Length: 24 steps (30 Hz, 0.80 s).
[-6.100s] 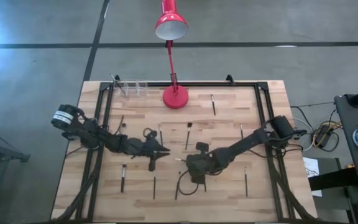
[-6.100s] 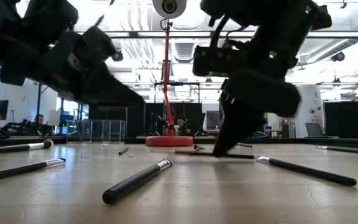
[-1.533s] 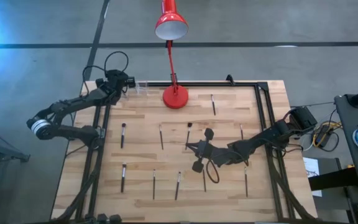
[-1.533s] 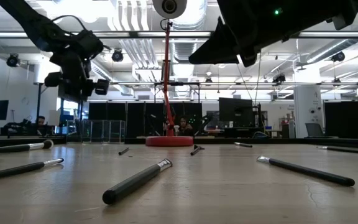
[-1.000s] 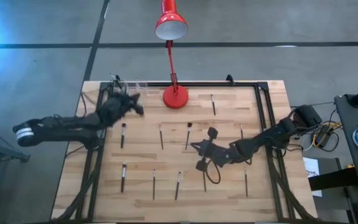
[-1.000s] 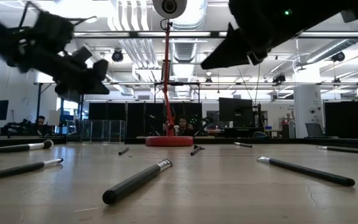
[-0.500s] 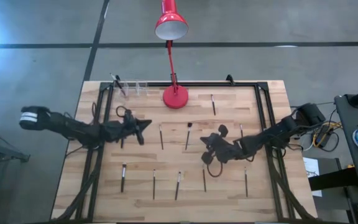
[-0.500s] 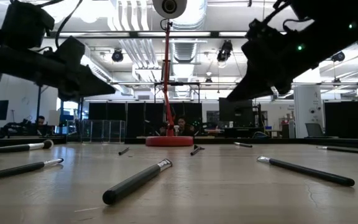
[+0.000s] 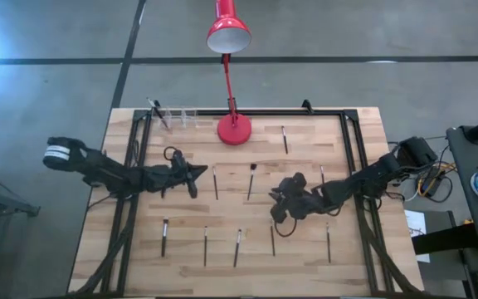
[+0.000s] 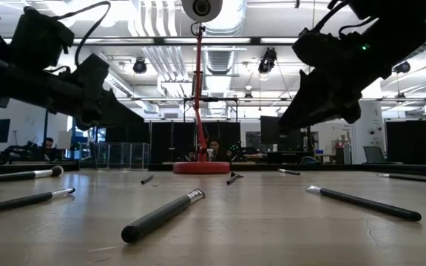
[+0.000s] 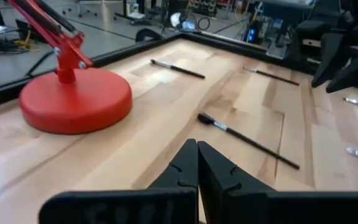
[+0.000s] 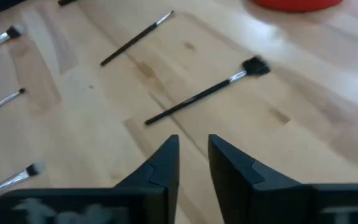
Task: Pick & Place Makeup Supplies
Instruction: Put the makeup brush into the transparent organizer
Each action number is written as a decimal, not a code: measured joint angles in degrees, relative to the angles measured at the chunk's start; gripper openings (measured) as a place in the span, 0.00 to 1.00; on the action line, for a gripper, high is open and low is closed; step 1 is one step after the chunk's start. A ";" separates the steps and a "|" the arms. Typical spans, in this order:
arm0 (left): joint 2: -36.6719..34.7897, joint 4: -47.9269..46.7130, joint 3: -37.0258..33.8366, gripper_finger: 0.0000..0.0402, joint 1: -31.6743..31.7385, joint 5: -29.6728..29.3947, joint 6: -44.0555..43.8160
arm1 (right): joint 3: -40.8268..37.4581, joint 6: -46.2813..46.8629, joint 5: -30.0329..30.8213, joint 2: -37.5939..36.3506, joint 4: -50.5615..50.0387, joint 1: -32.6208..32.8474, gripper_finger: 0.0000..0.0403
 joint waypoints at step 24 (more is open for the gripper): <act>14.12 1.18 5.78 0.00 -2.46 0.39 0.03 | 17.36 17.97 -15.88 16.76 -23.94 5.44 0.34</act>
